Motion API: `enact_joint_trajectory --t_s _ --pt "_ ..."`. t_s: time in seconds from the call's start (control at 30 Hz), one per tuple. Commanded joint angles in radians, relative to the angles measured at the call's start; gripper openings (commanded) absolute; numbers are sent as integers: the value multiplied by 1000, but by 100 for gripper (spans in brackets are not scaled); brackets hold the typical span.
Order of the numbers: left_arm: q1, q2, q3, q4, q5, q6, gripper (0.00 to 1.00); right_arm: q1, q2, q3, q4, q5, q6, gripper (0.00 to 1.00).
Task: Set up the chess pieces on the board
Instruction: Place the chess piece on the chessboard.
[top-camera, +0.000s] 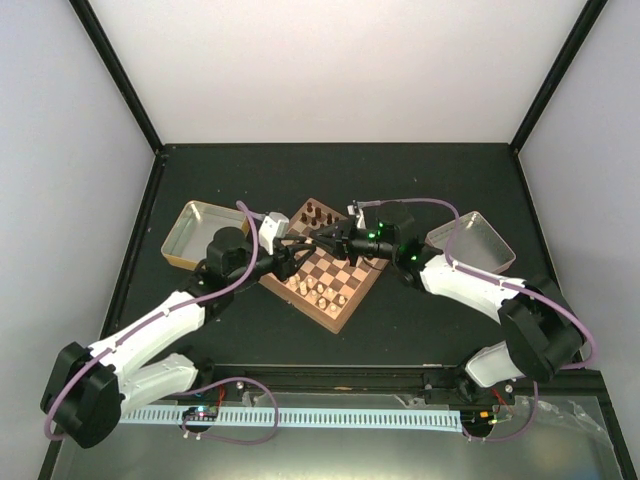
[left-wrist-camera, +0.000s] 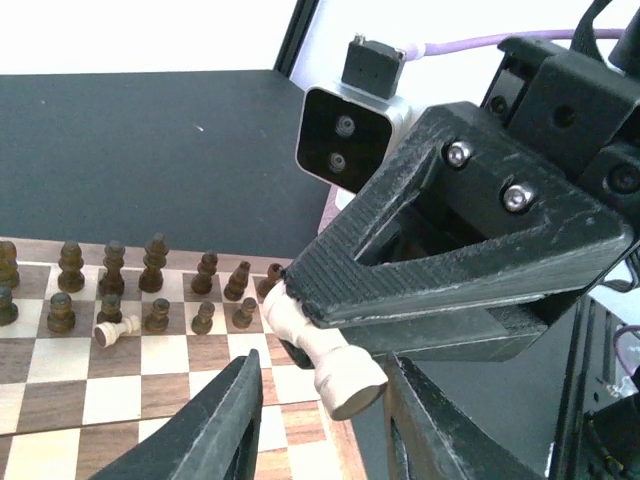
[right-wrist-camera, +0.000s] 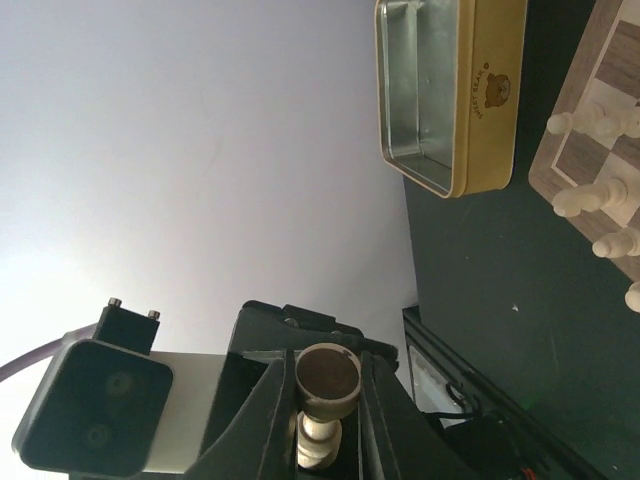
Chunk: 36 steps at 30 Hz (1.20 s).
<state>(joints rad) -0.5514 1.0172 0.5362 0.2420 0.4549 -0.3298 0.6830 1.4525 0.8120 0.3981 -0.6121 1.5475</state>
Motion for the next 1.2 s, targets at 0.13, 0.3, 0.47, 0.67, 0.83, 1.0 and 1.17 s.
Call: enact_joint_trajectory --t_s 0.13,0.3,0.47,0.67,0.83,1.0,1.17 --pt "-4 3 41 64 10 12 21 -2 -26 -7 20 -1 62 1" --pt "-3 -14 38 76 2 18 35 -2 -23 -13 13 -1 54 1" --pt "-3 -14 29 94 8 20 30 -2 -14 -17 22 -8 63 1" --pt "-3 -8 29 89 6 22 9 -2 -7 -28 63 -28 88 1" --pt "-4 -9 58 -2 -40 13 5 -2 -9 -25 52 -25 68 14" --pt "6 -2 156 -313 -194 8 5 -25 -23 -20 -55 30 -65 53" --pt "44 23 248 -666 -332 -26 5 -107 -8 -4 -153 36 -289 58"
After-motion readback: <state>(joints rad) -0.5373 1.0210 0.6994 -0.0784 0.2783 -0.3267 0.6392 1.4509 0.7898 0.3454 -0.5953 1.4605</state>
